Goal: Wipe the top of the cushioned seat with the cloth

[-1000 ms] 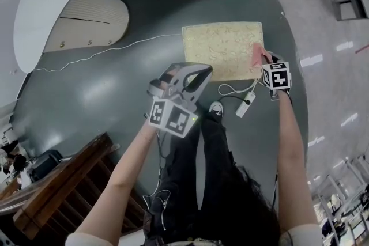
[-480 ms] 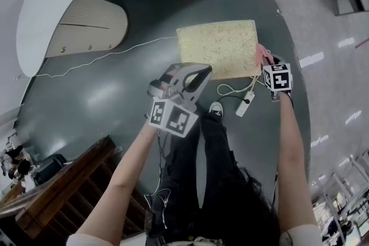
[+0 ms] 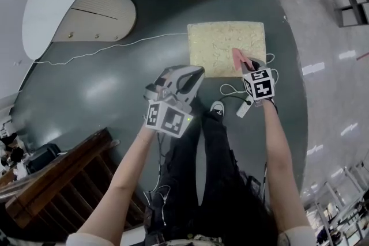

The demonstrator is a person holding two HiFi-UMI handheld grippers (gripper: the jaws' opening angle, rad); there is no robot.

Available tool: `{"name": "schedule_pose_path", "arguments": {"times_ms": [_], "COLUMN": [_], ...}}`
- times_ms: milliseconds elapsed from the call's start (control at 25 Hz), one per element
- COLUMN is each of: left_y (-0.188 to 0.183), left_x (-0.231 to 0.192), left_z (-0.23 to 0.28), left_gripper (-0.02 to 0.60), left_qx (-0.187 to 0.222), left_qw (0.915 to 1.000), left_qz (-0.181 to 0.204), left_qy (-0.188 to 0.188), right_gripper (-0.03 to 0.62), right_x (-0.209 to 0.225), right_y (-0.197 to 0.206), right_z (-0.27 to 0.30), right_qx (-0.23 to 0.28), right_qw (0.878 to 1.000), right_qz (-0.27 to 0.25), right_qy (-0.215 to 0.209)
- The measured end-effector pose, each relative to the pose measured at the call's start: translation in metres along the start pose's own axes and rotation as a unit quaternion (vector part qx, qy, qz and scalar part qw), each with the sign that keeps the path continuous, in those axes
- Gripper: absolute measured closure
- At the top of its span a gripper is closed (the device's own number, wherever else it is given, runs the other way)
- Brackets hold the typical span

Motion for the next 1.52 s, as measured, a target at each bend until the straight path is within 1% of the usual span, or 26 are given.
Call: {"name": "schedule_pose_path", "arguments": {"times_ms": [240,440,560,720,880,1120,1320,1520], "left_y": [0.02,0.045,0.056,0.068,0.076,0.076,0.066,0.053], "left_x": [0.006,0.009,0.007,0.004,0.004,0.005,0.008,0.014], "left_z": [-0.03,-0.052,-0.061,-0.071,-0.075,-0.071,-0.061,-0.045], "left_gripper": [0.572,0.572,0.572,0.572,0.572,0.572,0.572,0.572], "left_qx": [-0.016,-0.03,-0.036,-0.04,-0.04,-0.031,-0.021,-0.011], "left_qw": [0.9998,0.9993,0.9989,0.9984,0.9983,0.999,0.9996,0.9998], "left_qz": [-0.003,-0.008,-0.011,-0.023,-0.029,-0.024,-0.017,-0.002], "left_qy": [-0.01,-0.02,-0.026,-0.033,-0.031,-0.019,-0.005,0.017], "right_gripper": [0.583,0.583,0.583,0.583,0.583,0.583,0.583,0.583], "right_x": [-0.082,-0.142,-0.163,-0.176,-0.174,-0.149,-0.116,-0.07], "right_y": [0.005,0.016,0.019,0.023,0.028,0.032,0.035,0.045], "right_z": [0.027,0.055,0.065,0.077,0.086,0.085,0.072,0.054], "right_qx": [-0.014,-0.035,-0.048,-0.068,-0.087,-0.097,-0.094,-0.09], "right_qw": [0.997,0.992,0.99,0.987,0.985,0.989,0.991,0.995], "right_qz": [-0.041,-0.068,-0.08,-0.094,-0.104,-0.09,-0.078,-0.045], "right_qy": [-0.063,-0.101,-0.11,-0.113,-0.103,-0.073,-0.046,-0.009]}}
Point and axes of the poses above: the fingertips, and each gripper's own axes: z forward along the fingers, x to its right, y out of its underside, the point moved 6 cm from there along -z, backward along the fingers, and after that the axes turned 12 degrees about z, right-handed, at the moved point
